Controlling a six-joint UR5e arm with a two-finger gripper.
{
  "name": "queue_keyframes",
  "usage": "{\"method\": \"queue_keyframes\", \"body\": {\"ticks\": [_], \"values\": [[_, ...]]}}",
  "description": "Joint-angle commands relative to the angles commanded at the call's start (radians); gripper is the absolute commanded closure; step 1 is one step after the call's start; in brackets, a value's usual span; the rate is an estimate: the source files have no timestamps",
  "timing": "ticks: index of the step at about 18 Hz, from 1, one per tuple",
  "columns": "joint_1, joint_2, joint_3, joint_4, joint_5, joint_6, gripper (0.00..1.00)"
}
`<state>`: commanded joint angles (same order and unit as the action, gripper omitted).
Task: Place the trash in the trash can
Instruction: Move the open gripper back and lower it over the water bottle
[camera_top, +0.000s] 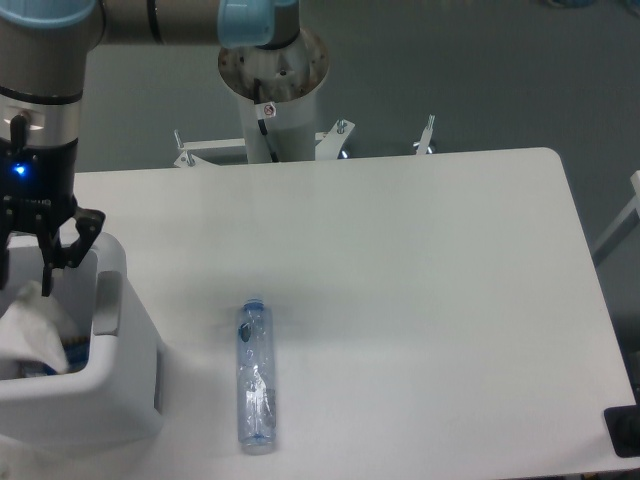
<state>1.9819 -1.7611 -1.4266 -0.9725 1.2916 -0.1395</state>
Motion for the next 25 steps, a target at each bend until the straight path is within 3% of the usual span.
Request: {"method": "queue_keyframes", "body": {"ticks": [3,8,10,13,16,22,25], "values": [[0.02,0.014,-0.002,0.0,0.005,-0.023,0.0],[0.147,0.011,-0.005,0.006,0.076,-0.012,0.0],[0.196,-0.02,-0.008,0.003,0.141,-0.009,0.0],[0.291,-0.052,-0.005,0.005,0.144,-0.008,0.0],[0.336,-0.104,0.005,0.006,0.147,0.018,0.0],[0.347,-0.204,-0.006,-0.008,0.149,0.254,0.0],[0.348,-0.262,-0.006,-0.005,0.15,0.281,0.0]]}}
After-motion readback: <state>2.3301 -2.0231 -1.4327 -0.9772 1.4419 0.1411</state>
